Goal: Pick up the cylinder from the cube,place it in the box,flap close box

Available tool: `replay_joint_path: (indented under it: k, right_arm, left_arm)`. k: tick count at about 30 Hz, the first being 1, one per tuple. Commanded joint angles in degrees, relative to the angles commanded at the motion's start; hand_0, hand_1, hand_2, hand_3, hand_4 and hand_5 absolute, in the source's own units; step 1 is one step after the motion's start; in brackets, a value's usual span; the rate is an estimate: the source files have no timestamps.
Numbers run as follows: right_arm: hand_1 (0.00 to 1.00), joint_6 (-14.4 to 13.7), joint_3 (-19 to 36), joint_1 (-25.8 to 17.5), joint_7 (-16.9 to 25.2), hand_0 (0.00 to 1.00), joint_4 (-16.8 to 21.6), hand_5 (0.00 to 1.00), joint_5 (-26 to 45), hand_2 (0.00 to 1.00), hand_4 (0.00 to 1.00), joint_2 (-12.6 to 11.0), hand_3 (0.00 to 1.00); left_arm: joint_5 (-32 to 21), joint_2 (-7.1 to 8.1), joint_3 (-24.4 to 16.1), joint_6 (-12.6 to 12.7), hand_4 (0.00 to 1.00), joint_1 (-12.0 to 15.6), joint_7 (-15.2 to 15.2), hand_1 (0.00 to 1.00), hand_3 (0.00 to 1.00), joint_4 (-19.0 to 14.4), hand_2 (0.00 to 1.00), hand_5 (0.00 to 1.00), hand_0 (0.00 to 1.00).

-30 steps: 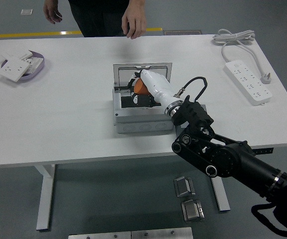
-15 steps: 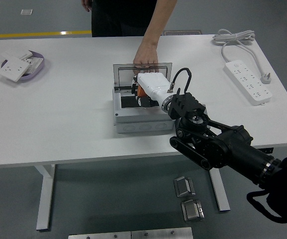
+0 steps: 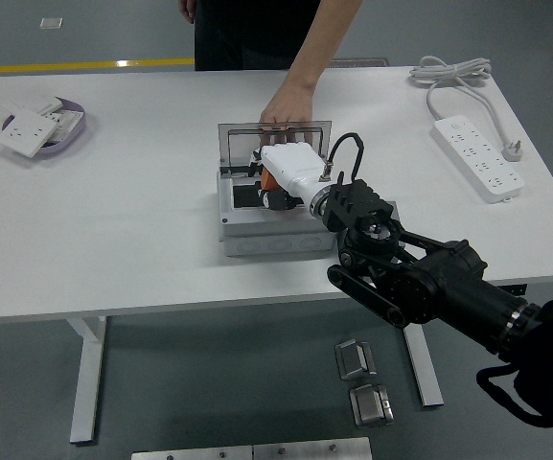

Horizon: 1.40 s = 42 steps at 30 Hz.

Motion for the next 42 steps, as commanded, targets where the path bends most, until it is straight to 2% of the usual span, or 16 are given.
replay_joint_path:
  k: [11, 13, 17, 21, 23, 25, 28, 33, 39, 42]
  right_arm:
    - [0.654, -1.0, -0.2, -0.3, 1.2, 0.771, 0.8, 0.302, 2.2, 0.650, 0.686, 0.0, 0.687]
    - [0.654, -1.2, -0.5, -0.5, 1.9, 0.771, 2.8, 0.302, 4.9, 0.650, 0.686, -0.9, 0.687]
    - [0.648, -0.6, -0.1, -0.3, 3.4, 0.769, 7.5, 0.308, 11.5, 0.645, 0.693, -4.3, 0.686]
    - [0.648, 0.6, 2.1, 1.5, 4.1, 0.769, 12.4, 0.308, 18.4, 0.645, 0.693, -8.2, 0.686]
    - [0.634, 1.1, 3.2, 2.9, 4.1, 0.750, 13.2, 0.315, 21.0, 0.637, 0.694, -9.5, 0.681]
    - [0.634, 1.6, 4.3, 4.9, 4.1, 0.750, 12.4, 0.315, 23.9, 0.637, 0.694, -10.7, 0.681]
    - [0.625, 2.0, 4.7, 7.2, 4.7, 0.724, 9.5, 0.307, 27.3, 0.634, 0.689, -11.1, 0.677]
    - [0.625, 2.3, 2.0, 10.5, 6.5, 0.724, 2.5, 0.307, 33.1, 0.634, 0.689, -9.7, 0.677]
    - [0.622, 2.4, -2.8, 11.3, 7.9, 0.705, -5.2, 0.310, 36.0, 0.630, 0.688, -7.8, 0.678]
    - [0.624, 2.0, -4.5, 11.0, 8.6, 0.697, -6.7, 0.311, 36.6, 0.629, 0.687, -7.0, 0.679]
  left_arm:
    - [-0.5, -0.12, 0.7, -0.1, 0.693, 0.0, -0.2, 0.619, 0.616, 0.0, 0.607, 0.328, 0.600]
    - [-0.7, -0.20, 0.9, -0.1, 0.693, 0.0, -0.3, 0.619, 0.616, 0.0, 0.607, 0.328, 0.600]
    - [-1.0, -0.34, 1.1, -0.1, 0.691, 0.2, -0.4, 0.619, 0.616, 0.0, 0.606, 0.324, 0.600]
    - [-0.7, -0.45, 0.8, 0.0, 0.691, 0.5, -0.2, 0.619, 0.616, 0.0, 0.606, 0.324, 0.600]
    - [-0.6, -0.42, 0.7, 0.0, 0.689, 0.5, -0.1, 0.620, 0.617, 0.0, 0.606, 0.321, 0.600]
    - [-0.4, -0.31, 0.7, 0.0, 0.689, 0.4, -0.1, 0.620, 0.617, 0.0, 0.606, 0.321, 0.600]
    - [-0.4, -0.13, 0.8, 0.0, 0.686, 0.2, -0.1, 0.620, 0.616, 0.0, 0.605, 0.319, 0.600]
    - [-0.4, 0.13, 1.0, 0.0, 0.686, -0.2, -0.2, 0.620, 0.616, 0.0, 0.605, 0.319, 0.600]
    - [-0.2, 0.26, 0.9, 0.0, 0.685, -0.3, 0.0, 0.620, 0.615, 0.0, 0.605, 0.319, 0.600]
    - [-0.2, 0.19, 1.0, 0.0, 0.685, -0.4, 0.0, 0.621, 0.616, 0.0, 0.606, 0.318, 0.599]
